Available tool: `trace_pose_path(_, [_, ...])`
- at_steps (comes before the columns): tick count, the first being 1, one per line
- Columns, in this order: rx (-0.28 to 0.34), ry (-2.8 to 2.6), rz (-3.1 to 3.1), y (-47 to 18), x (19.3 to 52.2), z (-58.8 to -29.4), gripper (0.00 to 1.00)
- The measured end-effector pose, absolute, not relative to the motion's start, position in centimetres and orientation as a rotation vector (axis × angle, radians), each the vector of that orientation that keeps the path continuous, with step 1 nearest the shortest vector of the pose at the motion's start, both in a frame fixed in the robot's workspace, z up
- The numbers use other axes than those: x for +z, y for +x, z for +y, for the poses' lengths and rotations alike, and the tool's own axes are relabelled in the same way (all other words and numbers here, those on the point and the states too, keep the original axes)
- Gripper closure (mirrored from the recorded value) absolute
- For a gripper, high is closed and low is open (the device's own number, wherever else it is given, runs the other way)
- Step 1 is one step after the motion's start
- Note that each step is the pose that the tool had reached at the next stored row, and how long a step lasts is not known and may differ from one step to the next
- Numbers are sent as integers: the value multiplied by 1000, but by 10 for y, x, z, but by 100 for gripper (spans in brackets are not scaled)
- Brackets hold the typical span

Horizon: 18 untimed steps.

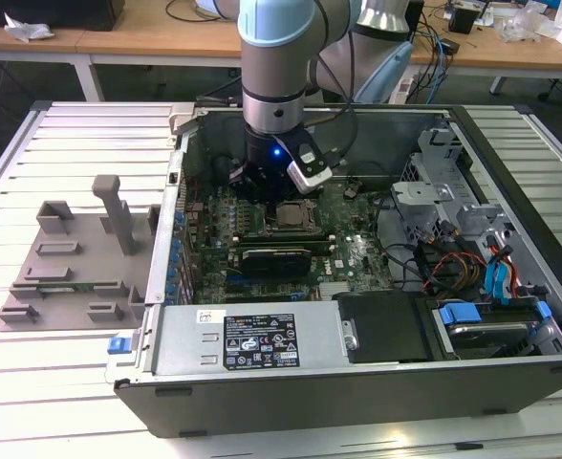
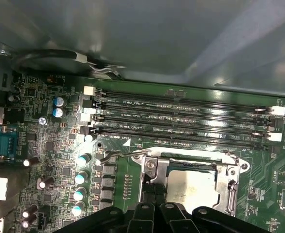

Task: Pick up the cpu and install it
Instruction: 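Close the cpu cover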

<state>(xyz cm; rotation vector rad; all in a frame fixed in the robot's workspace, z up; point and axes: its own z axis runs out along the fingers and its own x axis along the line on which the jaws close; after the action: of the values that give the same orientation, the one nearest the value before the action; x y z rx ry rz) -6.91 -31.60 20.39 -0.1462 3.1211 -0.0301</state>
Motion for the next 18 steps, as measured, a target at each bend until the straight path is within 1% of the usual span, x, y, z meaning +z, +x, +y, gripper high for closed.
trace_pose_path(18, [-31,-146,3120,-71,208,-316,89])
